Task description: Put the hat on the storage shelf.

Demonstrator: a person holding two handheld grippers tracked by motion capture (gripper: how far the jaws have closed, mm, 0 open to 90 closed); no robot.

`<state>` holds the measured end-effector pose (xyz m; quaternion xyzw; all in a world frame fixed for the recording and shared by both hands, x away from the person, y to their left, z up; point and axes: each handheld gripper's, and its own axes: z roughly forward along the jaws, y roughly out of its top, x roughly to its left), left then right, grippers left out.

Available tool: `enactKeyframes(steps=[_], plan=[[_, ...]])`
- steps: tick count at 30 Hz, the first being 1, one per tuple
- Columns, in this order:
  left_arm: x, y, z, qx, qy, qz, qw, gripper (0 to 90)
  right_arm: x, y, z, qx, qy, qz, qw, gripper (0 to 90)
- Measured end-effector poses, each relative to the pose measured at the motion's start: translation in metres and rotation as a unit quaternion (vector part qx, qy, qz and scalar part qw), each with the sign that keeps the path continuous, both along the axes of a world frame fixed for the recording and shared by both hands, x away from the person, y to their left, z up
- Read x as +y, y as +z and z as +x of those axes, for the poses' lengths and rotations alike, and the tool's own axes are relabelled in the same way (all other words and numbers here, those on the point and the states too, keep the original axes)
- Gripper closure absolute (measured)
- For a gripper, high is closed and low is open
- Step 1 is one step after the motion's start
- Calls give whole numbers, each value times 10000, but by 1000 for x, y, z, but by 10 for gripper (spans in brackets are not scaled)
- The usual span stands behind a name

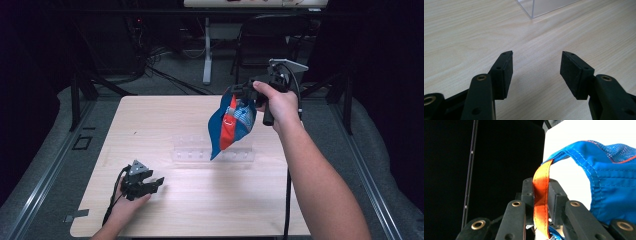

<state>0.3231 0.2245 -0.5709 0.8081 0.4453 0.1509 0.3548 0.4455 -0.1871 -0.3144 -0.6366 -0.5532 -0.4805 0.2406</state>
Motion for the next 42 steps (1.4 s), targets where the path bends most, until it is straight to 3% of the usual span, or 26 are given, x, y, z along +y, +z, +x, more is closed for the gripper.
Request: enactKeyframes(steps=[7, 24, 42], plan=[[0, 0, 0, -3, -22, 17, 10000, 440, -4, -5, 2, 36, -143, -9, 9999, 776], [0, 0, 0, -12, -21, 18, 10000, 440, 5, -13, 5, 43, -62, -43, 10000, 775], [0, 0, 0, -14, -21, 15, 10000, 440, 8, -38, 8, 210, -33, -181, 9996, 773]])
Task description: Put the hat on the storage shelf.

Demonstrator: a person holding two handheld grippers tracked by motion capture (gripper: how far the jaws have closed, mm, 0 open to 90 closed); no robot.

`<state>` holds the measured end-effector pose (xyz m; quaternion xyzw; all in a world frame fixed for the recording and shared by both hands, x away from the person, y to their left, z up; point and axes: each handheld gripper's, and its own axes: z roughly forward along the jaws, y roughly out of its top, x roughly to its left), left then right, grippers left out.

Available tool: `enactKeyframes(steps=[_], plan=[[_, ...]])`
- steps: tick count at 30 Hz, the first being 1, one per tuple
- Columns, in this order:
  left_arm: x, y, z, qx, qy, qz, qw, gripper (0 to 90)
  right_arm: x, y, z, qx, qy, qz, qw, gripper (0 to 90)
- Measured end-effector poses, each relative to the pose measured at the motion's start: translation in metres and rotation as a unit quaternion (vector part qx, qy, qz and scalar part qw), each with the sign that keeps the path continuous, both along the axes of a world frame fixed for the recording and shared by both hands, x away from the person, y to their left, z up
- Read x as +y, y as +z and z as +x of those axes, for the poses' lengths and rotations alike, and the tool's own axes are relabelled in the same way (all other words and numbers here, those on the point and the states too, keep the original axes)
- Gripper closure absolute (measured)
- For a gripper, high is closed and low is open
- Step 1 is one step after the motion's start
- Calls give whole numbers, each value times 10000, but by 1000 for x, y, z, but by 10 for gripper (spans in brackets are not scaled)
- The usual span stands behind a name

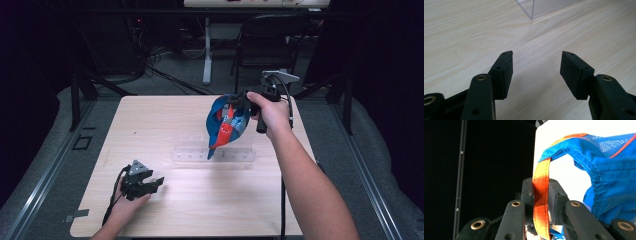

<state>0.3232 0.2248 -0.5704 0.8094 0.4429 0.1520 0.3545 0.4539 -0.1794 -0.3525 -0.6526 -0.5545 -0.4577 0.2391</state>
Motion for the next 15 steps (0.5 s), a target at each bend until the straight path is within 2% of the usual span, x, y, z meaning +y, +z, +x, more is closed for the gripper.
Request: enactKeyframes(steps=[5, 15], plan=[[0, 0, 0, -1, -4, -1, 10000, 440, 2, -13, 2, 107, 12, -121, 9999, 772], [-1, -1, 0, -42, 17, -14, 10000, 440, 0, -22, 2, 165, 26, -185, 9997, 771]])
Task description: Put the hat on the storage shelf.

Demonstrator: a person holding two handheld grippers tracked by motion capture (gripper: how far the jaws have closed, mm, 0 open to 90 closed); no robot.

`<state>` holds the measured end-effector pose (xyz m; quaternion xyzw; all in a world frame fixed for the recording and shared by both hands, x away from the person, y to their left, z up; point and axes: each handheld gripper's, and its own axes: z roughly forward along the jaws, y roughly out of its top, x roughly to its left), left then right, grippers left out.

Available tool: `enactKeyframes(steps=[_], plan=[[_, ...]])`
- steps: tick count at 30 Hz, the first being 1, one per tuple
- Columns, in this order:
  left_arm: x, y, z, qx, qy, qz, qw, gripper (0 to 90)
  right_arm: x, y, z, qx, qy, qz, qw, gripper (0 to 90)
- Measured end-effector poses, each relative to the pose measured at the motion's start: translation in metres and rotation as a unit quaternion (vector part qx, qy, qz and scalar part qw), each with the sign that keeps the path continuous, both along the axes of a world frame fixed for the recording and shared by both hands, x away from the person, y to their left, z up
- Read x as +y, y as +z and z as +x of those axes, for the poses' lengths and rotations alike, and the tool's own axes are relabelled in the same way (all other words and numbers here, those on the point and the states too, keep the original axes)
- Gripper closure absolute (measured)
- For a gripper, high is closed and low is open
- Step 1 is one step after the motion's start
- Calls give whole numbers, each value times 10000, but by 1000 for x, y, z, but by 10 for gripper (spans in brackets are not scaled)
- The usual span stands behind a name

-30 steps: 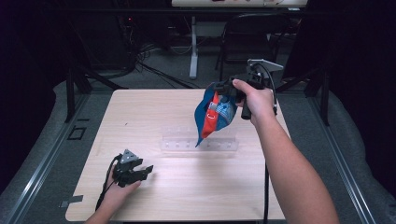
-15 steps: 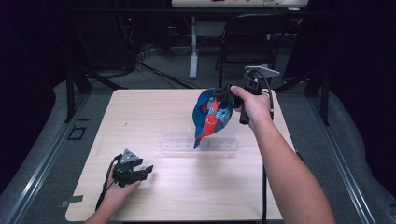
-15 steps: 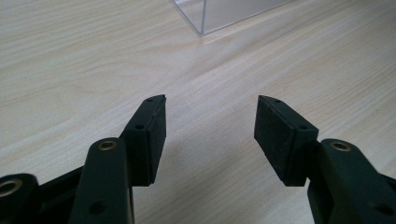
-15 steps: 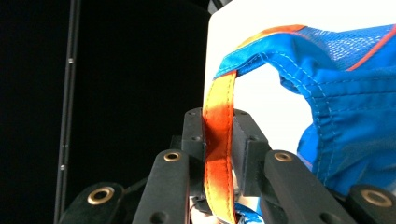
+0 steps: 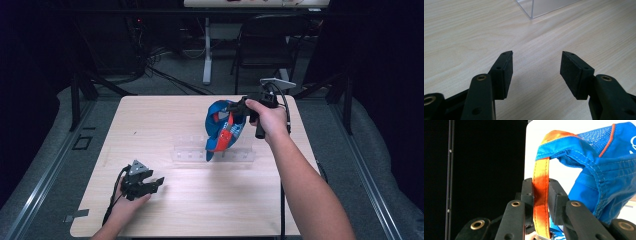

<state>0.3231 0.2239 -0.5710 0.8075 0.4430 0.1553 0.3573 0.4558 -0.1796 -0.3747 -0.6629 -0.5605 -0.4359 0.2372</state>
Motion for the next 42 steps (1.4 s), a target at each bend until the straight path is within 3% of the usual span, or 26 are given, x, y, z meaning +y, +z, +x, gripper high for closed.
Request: enactKeyframes(steps=[42], plan=[[-1, -1, 1, 16, -16, -5, 10000, 440, -20, -18, -3, 87, -44, -630, 9980, 747]])
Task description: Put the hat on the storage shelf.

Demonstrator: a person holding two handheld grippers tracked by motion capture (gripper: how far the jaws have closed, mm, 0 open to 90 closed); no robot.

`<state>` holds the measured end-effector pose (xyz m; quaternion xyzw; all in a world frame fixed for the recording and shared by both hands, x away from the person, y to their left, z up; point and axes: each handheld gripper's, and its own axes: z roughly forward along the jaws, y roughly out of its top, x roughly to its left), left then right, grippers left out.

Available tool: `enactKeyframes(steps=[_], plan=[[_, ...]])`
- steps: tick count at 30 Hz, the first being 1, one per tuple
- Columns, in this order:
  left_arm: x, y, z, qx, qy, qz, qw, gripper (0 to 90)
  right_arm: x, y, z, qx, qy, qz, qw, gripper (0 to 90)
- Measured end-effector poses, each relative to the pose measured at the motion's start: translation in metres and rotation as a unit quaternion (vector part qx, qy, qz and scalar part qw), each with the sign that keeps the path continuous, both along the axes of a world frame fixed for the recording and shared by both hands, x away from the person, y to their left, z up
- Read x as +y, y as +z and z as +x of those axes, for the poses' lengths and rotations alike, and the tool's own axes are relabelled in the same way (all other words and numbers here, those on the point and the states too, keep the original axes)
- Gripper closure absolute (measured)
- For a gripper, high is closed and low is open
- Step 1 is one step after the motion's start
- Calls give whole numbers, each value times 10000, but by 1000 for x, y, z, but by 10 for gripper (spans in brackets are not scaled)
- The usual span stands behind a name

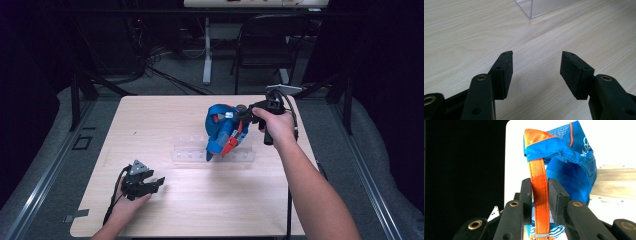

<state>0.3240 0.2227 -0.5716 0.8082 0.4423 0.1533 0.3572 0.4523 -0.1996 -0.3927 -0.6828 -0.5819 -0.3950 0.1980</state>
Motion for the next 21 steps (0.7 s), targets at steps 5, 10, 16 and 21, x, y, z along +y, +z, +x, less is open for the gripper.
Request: enactKeyframes(steps=[5, 10, 16, 21], plan=[[-1, 0, 0, -3, 20, -10, 10000, 440, -2, -6, -1, 7, -20, -26, 10000, 731], [-1, 0, 0, -3, 26, -11, 10000, 440, -5, -10, -1, 10, -26, -108, 9999, 693], [-1, 0, 0, -1, 11, 4, 10000, 440, -5, -11, -3, -99, -36, -347, 9993, 648], [-1, 0, 0, -3, 23, -8, 10000, 440, -7, -15, -4, -113, -25, -469, 9988, 638]])
